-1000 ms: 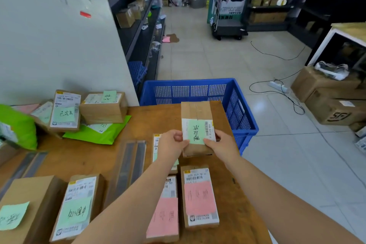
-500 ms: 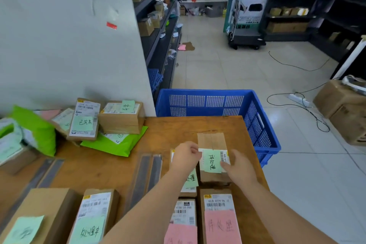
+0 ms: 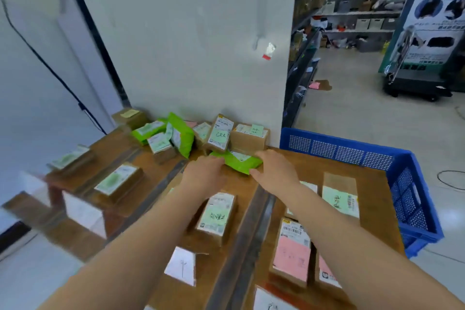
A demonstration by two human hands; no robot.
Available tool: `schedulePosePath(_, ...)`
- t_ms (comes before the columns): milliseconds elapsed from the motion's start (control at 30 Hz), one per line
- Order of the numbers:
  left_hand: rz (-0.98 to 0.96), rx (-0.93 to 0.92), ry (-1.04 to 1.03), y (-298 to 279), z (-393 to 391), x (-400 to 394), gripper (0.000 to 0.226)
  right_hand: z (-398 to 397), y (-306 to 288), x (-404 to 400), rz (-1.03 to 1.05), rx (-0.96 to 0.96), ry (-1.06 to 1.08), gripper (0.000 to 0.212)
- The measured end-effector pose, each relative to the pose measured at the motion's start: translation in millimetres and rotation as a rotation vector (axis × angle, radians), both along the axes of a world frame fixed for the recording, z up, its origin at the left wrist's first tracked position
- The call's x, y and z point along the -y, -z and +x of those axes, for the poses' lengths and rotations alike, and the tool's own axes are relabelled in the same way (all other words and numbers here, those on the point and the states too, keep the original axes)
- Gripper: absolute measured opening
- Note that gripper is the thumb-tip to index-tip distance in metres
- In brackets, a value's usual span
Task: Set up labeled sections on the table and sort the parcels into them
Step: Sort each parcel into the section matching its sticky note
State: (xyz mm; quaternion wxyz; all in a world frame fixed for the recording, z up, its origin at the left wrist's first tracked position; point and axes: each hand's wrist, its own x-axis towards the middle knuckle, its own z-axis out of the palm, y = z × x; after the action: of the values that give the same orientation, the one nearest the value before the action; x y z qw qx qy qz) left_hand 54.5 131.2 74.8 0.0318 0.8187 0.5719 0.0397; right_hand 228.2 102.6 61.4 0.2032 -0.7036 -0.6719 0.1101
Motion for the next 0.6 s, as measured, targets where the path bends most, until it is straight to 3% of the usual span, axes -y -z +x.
schedulePosePath(300,-0.005,-0.058,-0.128,-5.7,-133.4,-10.1,0.033,-107.5,-11.8,-30.3,-0.069,-0.073,-0.088,0.053)
schedulePosePath(467,0.098,-0.219,-0.010,6.4,-171.2,-48.3,0.030,-153.5,-1.4,-63.4,-0.162,0.181,-0.072,0.050)
schedulePosePath(600,0.147,-0.242,0.121,16.0,-192.4,-93.2,0.026,-185.7,6.9,-93.7,-0.207,0.345,0.000,0.042)
